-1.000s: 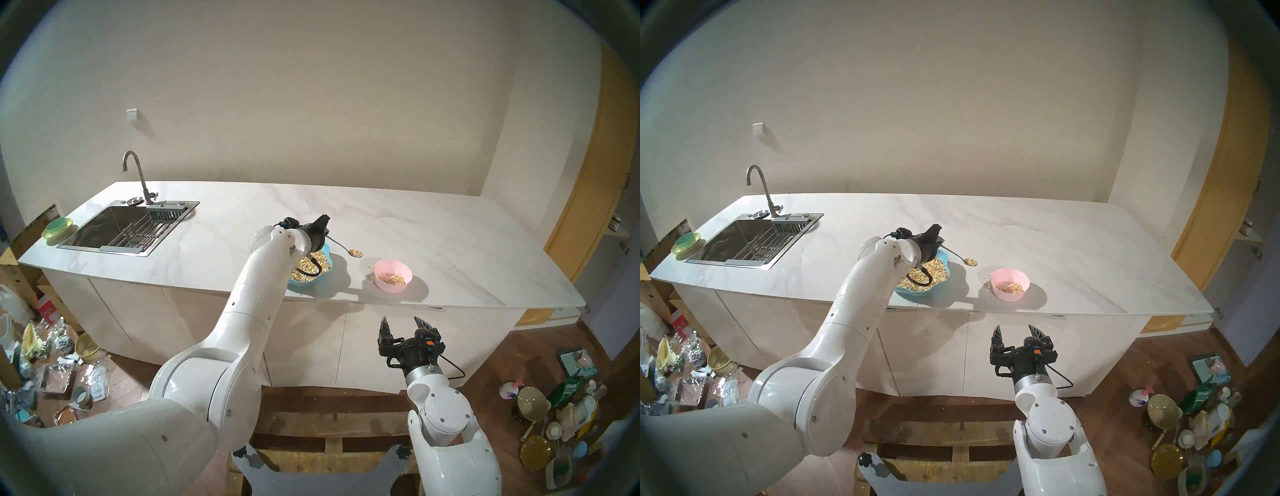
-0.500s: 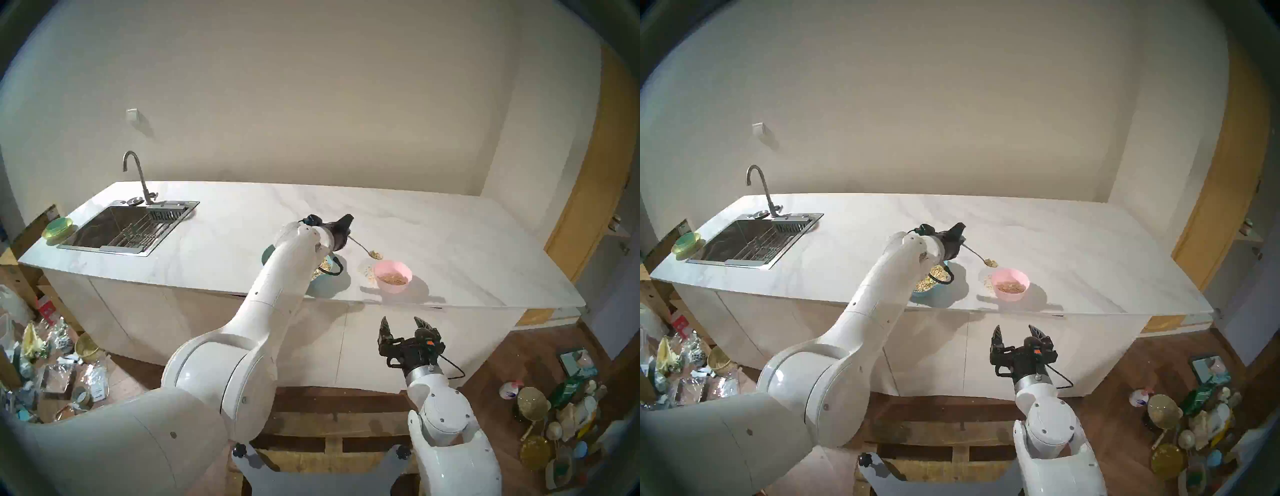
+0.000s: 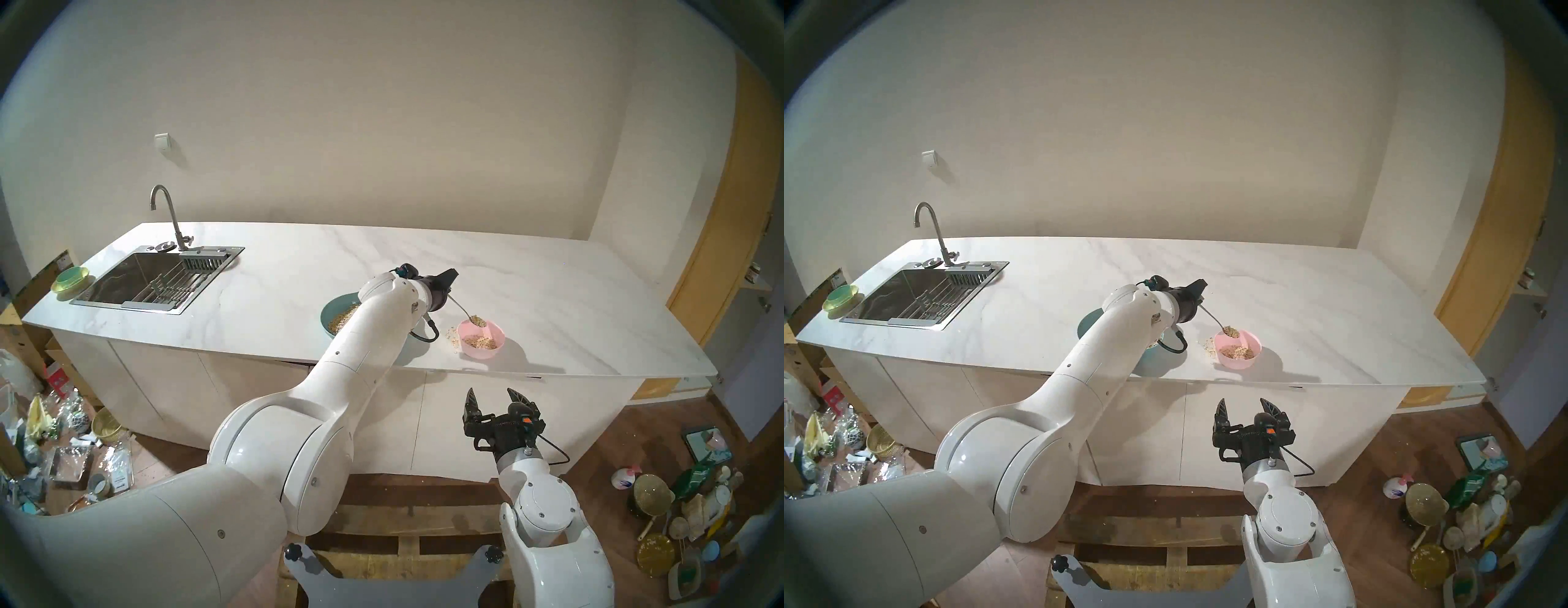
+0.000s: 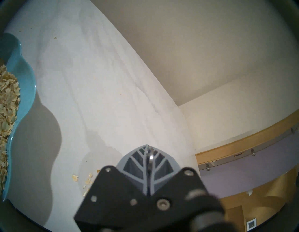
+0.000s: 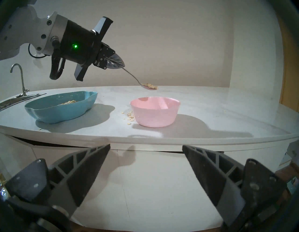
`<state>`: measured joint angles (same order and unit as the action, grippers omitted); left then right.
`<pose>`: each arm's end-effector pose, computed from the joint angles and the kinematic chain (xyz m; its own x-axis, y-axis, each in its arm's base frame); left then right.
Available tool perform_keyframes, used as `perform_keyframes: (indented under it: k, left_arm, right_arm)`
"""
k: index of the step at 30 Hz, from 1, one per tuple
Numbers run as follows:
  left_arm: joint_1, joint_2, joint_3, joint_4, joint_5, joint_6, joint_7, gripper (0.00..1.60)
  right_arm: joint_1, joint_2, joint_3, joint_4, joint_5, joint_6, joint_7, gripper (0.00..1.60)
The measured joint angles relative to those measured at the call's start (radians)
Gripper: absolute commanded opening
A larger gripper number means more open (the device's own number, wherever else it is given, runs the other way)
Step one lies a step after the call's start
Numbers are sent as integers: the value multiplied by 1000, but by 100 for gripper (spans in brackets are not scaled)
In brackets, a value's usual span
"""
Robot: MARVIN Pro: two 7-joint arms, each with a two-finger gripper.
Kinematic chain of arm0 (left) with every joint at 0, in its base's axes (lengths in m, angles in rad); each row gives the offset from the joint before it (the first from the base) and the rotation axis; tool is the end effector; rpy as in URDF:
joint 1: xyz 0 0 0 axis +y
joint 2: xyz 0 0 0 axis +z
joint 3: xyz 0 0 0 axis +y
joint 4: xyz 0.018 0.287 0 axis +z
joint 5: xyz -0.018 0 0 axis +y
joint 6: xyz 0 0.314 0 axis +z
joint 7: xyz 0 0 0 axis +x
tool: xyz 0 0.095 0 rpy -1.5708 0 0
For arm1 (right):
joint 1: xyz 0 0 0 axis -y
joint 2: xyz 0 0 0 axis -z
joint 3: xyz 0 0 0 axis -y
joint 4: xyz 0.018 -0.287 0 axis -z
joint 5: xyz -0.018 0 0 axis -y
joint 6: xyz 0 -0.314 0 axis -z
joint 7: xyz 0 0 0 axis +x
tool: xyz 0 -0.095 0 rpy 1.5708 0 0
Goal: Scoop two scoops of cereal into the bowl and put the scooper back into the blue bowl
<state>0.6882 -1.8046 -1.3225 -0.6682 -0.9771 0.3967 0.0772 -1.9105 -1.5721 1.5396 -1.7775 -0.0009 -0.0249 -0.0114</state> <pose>0.5969 -0.2260 -0.2084 0.6080 0.5706 0.5520 -0.1384 -0.6084 0.7815 0.3245 0.0124 -0.3463 0.1080 -0.0075 0.9941 0.0178 -0.9998 -0.0095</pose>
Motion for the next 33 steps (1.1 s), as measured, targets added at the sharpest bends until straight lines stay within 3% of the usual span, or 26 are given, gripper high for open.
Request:
perform_keyframes:
  k: [23, 29, 33]
  left_arm:
    - [16, 29, 110, -57, 70, -28, -63, 0]
    - [23, 46, 210, -77, 121, -65, -78, 0]
    - [27, 56, 239, -88, 137, -94, -84, 0]
  right_arm:
    - [0, 0, 0, -1, 0, 0, 0, 160]
    - [0, 0, 0, -1, 0, 0, 0, 160]
    - [0, 0, 0, -1, 0, 0, 0, 160]
